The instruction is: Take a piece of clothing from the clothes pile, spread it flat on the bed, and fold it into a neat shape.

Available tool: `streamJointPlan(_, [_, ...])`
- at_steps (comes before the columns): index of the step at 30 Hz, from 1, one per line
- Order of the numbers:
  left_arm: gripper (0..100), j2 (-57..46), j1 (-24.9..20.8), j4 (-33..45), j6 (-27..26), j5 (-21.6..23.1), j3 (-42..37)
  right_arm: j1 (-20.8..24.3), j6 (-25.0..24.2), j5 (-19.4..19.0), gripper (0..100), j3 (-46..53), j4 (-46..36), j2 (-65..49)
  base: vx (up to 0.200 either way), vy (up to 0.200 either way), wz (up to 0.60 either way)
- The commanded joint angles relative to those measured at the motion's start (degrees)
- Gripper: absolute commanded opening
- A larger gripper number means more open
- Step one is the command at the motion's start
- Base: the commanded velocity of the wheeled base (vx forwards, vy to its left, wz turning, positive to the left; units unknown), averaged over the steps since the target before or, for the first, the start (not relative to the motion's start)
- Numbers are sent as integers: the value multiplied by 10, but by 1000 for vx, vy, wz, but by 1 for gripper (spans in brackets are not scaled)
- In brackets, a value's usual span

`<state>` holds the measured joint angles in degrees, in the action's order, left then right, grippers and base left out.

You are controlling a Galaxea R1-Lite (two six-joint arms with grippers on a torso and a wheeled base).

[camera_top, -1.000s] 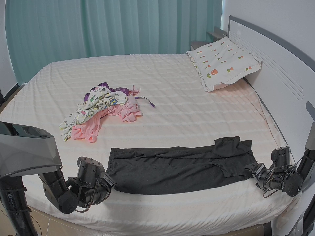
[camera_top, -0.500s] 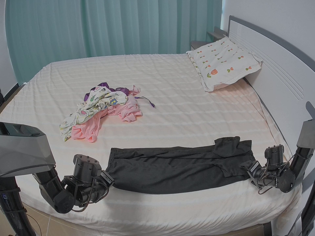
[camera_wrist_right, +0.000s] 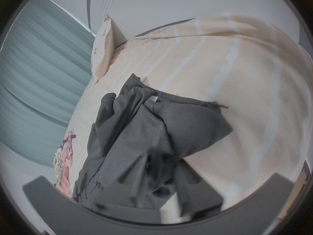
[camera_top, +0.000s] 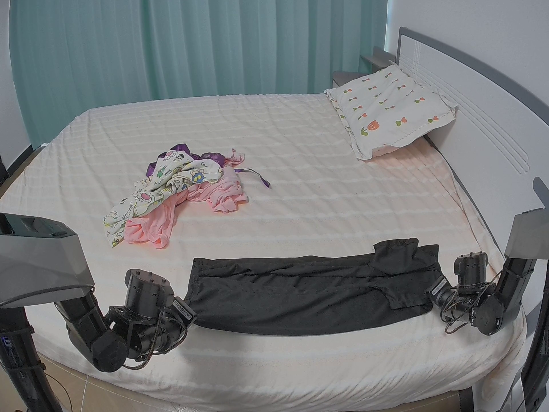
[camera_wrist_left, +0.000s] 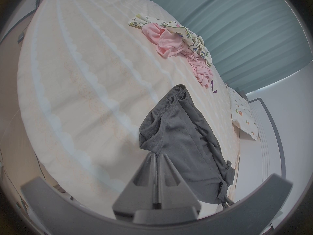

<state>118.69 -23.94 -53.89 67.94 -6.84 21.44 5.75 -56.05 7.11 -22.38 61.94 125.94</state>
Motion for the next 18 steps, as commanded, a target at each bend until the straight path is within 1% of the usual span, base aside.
streamJointPlan(1, [0, 0, 5, -1, 0, 0, 0, 11, 1, 5, 0, 11, 4, 3, 0, 0, 0])
streamJointPlan(6, [0, -1, 11, -1, 0, 0, 0, 23, -2, 5, 0, 37, 5, -18, 0, 0, 0])
streamJointPlan(12, [0, -21, 14, 2, -4, 3, -11, 18, -2, 5, 0, 66, 5, -47, 0, 0, 0])
streamJointPlan(18, [0, -34, 16, 3, -11, 3, -25, 24, -2, 5, 0, 108, 5, -74, 0, 0, 0])
